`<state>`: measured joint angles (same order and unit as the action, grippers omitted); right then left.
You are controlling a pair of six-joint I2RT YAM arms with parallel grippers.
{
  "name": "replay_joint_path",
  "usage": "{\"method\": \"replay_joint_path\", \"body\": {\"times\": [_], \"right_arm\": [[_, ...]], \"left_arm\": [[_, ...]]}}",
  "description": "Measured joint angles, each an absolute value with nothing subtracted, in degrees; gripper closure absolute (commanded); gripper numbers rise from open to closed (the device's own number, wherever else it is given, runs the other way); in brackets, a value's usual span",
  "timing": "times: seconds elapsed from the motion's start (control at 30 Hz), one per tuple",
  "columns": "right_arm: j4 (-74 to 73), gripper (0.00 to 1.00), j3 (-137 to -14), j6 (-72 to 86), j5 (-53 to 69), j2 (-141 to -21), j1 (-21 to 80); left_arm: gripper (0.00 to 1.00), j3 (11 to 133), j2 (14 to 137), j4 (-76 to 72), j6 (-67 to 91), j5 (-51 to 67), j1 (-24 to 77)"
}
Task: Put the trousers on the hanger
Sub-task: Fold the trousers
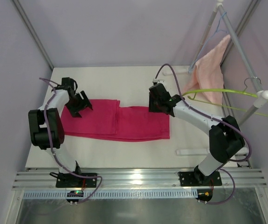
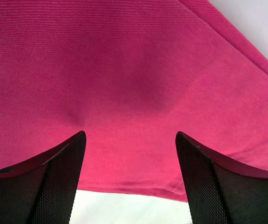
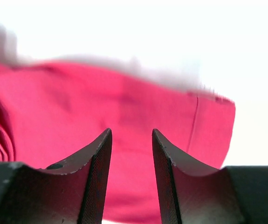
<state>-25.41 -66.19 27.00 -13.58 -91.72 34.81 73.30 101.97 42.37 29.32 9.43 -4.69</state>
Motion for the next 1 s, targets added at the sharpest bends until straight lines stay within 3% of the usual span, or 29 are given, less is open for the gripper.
{"method": "replay_joint_path", "body": {"times": [0.13,0.37,0.73,1.0], "right_arm": [[-23.2,0.59,-71.1,27.1,-16.9,-97.8,34.0],[-21.4,0.64,-68.1,27.7,-17.2,-107.5,27.2],[-18.9,0.65,-67.6,30.1,-15.5,-107.4,25.3],[-24.3,0.59,-68.7,24.8,-11.8,-103.0,25.5]], "left_arm": [[0.22,74.0,105.6,41.4,30.1,9.2,-4.9],[0.21,75.3,109.5,41.6,31.0,8.0,-5.1],[0.20,76.2,110.2,42.5,31.6,8.3,-5.7],[0.20,76.4,109.2,42.7,30.7,8.9,-6.3]]}}
